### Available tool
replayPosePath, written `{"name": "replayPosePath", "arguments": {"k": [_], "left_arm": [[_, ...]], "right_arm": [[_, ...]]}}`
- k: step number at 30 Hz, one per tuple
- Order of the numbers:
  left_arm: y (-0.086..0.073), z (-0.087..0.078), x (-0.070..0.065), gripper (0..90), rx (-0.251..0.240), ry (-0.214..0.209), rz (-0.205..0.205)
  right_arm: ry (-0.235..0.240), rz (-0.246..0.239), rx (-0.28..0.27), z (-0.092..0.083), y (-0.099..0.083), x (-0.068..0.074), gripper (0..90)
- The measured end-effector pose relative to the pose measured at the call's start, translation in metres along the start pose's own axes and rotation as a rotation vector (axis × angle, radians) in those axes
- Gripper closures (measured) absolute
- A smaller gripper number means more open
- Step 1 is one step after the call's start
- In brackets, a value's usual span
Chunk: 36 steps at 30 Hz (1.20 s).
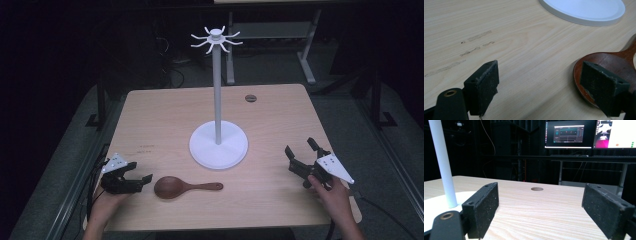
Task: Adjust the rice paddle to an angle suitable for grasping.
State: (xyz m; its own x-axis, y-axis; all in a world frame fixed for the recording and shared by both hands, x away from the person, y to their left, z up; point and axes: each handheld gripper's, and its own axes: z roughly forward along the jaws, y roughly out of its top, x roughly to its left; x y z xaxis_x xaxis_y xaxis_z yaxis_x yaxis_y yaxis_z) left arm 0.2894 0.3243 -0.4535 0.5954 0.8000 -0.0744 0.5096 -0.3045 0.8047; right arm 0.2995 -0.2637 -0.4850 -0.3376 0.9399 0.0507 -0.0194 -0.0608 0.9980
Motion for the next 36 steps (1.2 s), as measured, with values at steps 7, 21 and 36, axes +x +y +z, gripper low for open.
{"name": "replayPosePath", "arguments": {"k": [7, 21, 36], "left_arm": [[0.003, 0.000, -0.004, 16.5, -0.010, -0.011, 0.014], [0.023, 0.004, -0.032, 16.6, -0.018, -0.078, 0.081], [0.050, 0.027, -0.074, 16.9, -0.022, -0.178, 0.143]], "right_arm": [[0.001, -0.001, 0.001, 0.000, 0.000, 0.000, 13.3], [-0.001, -0.003, 0.006, 0.000, 0.000, 0.000, 13.3], [-0.002, -0.003, 0.005, 0.000, 0.000, 0.000, 13.3]]}}
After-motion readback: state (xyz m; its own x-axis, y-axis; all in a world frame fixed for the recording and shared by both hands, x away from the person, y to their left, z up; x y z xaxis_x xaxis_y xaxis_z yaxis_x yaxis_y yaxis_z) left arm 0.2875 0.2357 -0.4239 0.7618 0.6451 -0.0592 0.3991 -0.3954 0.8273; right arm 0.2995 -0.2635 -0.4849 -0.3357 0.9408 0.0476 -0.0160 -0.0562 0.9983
